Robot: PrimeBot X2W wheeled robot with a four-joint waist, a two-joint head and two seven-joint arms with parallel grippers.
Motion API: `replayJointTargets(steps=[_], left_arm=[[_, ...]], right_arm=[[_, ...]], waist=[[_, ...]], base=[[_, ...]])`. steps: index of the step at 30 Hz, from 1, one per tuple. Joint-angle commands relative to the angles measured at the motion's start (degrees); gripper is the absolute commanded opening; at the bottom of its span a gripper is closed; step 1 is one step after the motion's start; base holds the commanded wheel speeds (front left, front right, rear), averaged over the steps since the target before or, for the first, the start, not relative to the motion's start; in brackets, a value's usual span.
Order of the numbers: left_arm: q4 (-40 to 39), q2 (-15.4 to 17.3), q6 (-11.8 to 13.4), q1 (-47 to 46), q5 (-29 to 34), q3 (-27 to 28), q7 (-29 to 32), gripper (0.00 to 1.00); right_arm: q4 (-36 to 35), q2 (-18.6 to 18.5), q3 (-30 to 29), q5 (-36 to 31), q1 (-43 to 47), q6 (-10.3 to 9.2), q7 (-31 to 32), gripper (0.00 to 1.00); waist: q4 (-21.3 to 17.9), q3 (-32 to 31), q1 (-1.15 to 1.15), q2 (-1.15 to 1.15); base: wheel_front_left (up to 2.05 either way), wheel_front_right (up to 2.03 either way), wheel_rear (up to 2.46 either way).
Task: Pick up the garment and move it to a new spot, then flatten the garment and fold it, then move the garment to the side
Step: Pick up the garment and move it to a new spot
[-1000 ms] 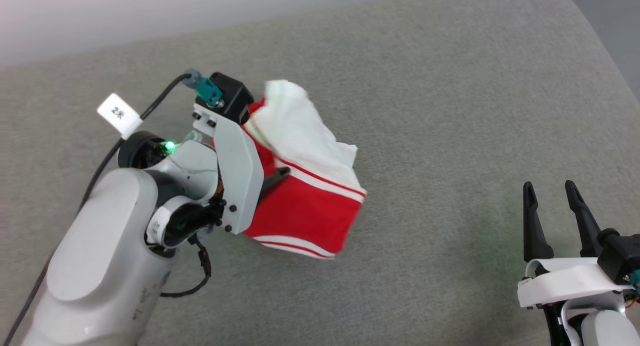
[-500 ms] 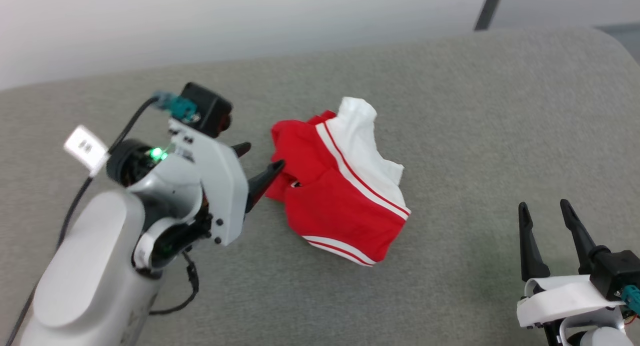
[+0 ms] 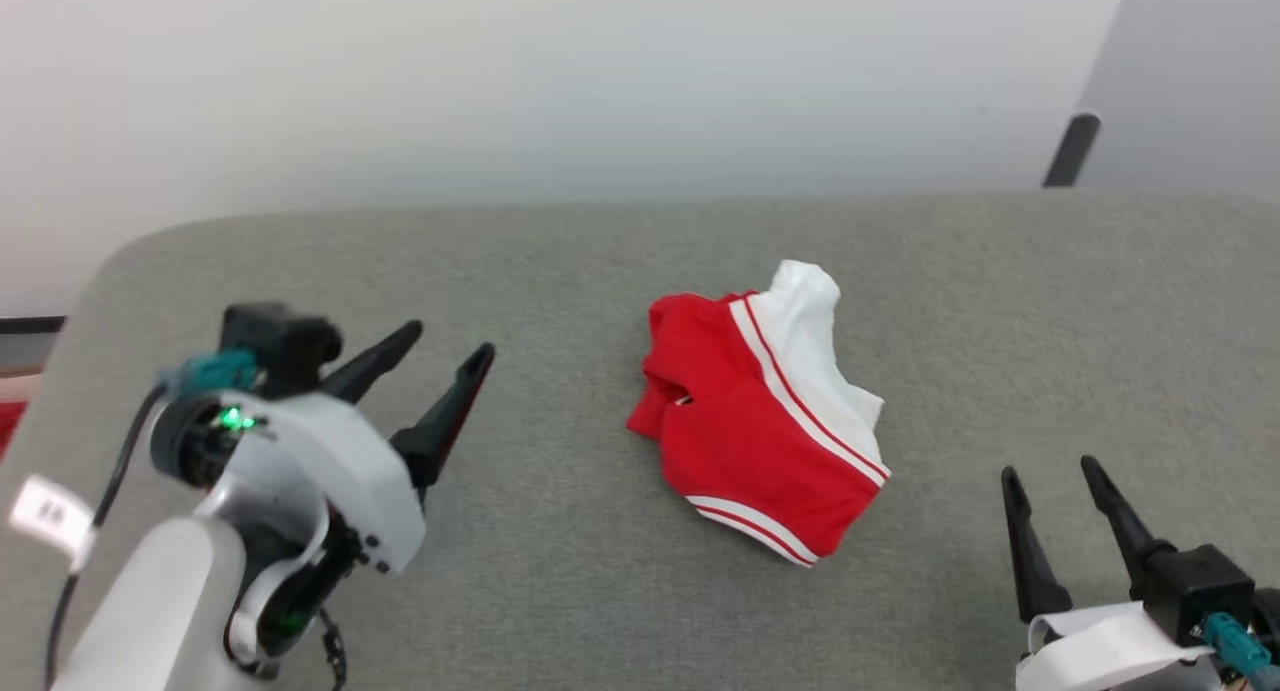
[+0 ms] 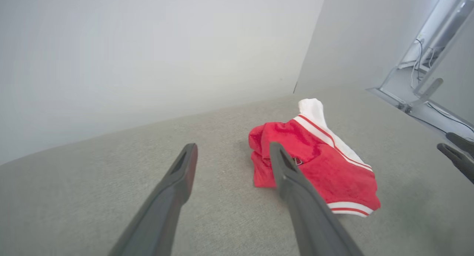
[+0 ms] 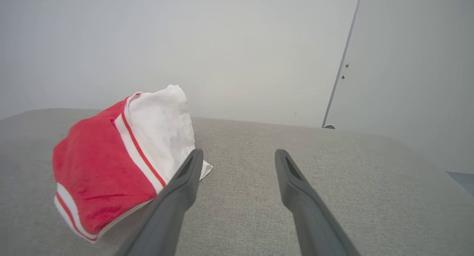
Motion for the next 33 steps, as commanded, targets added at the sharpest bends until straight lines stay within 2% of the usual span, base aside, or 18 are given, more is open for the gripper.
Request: replayJointTargets(steps=[1, 9, 18, 25, 33], left_arm=[[0.4, 0.0, -0.2, 2.1, 0.9, 0.7, -2.9, 1.00], [2.9, -0.4, 1.0, 8.9, 3.3, 4.0, -16.0, 1.00], [6.4, -0.1, 2.0, 14.9, 4.5, 7.1, -25.9, 1.00], [7.7, 0.1, 4.0, 19.5, 4.9, 10.0, -31.8, 1.00], [7.3, -0.1, 5.4, 23.8, 4.9, 12.5, -35.3, 1.00]], right_arm=[[0.2, -0.4, 0.5, 0.0, 1.0, -0.02, 0.1, 1.00], [0.8, -0.6, 0.6, 0.0, 2.6, -0.02, -0.1, 1.00], [0.6, -0.3, -1.5, -0.4, 4.3, -0.02, -0.4, 1.00], [0.3, 0.2, -2.5, -0.6, 5.1, -0.02, -0.6, 1.00], [0.0, 0.7, -3.6, -0.7, 5.4, -0.02, -0.8, 1.00]], waist=[[2.9, -2.8, 0.00, 0.00], [5.2, -4.7, 0.00, 0.00], [7.4, -5.9, 0.00, 0.00], [7.9, -6.6, 0.00, 0.00], [8.0, -6.7, 0.00, 0.00]], base=[[0.00, 0.00, 0.00], [0.00, 0.00, 0.00], [0.00, 0.00, 0.00], [0.00, 0.00, 0.00], [0.00, 0.00, 0.00]])
